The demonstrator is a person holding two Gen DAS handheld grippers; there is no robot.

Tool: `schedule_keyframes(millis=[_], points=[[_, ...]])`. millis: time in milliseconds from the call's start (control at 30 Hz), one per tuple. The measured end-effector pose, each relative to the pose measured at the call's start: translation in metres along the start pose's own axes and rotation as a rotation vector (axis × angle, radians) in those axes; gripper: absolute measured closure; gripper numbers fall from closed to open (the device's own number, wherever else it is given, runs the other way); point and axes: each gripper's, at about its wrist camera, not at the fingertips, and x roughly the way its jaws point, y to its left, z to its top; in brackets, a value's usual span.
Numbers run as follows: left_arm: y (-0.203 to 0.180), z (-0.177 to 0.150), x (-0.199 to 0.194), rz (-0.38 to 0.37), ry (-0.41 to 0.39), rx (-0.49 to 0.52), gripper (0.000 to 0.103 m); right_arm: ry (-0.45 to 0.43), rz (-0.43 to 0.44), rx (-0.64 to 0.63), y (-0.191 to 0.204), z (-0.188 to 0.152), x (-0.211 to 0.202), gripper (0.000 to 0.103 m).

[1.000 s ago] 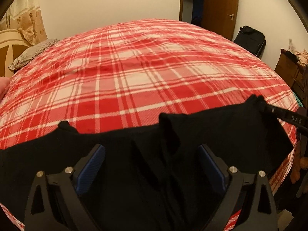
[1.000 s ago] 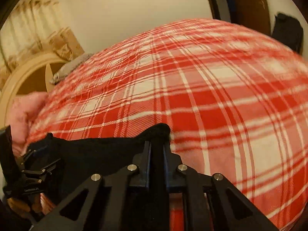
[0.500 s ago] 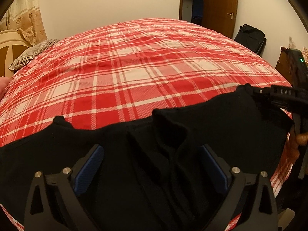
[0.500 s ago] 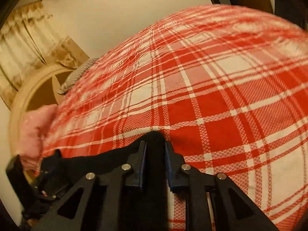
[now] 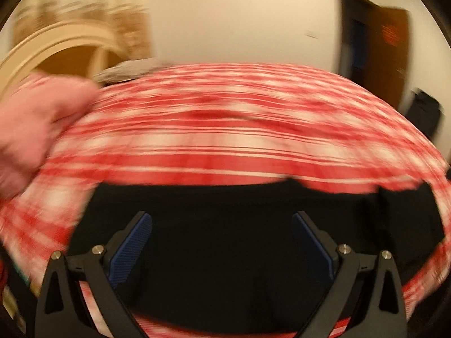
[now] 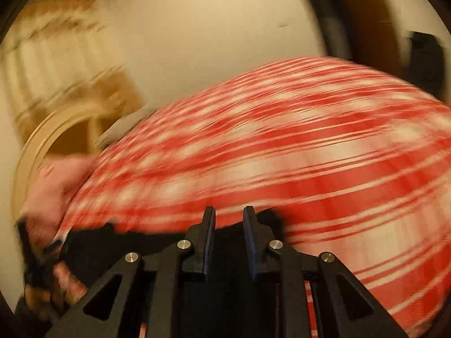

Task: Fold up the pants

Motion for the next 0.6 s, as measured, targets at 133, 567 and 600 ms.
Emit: schedule_keyframes(millis=[133,567,600], points=[[0.065,-0.013,-0.005,0.158,0.001,-0.158,0.001,0.127,0.143,-0.152,0.07,-0.028,0.04,0.081],[0.121,-0.05,0.009,0.252,0.062,-0.362,0.001,0.239,0.111,-0.312,0.137,-0.079,0.103,0.069],[0.125,-0.053,0.007,0.246,0.062,-0.382,0.001,0.239,0.11,-0.332,0.141,-0.081,0.1,0.067]])
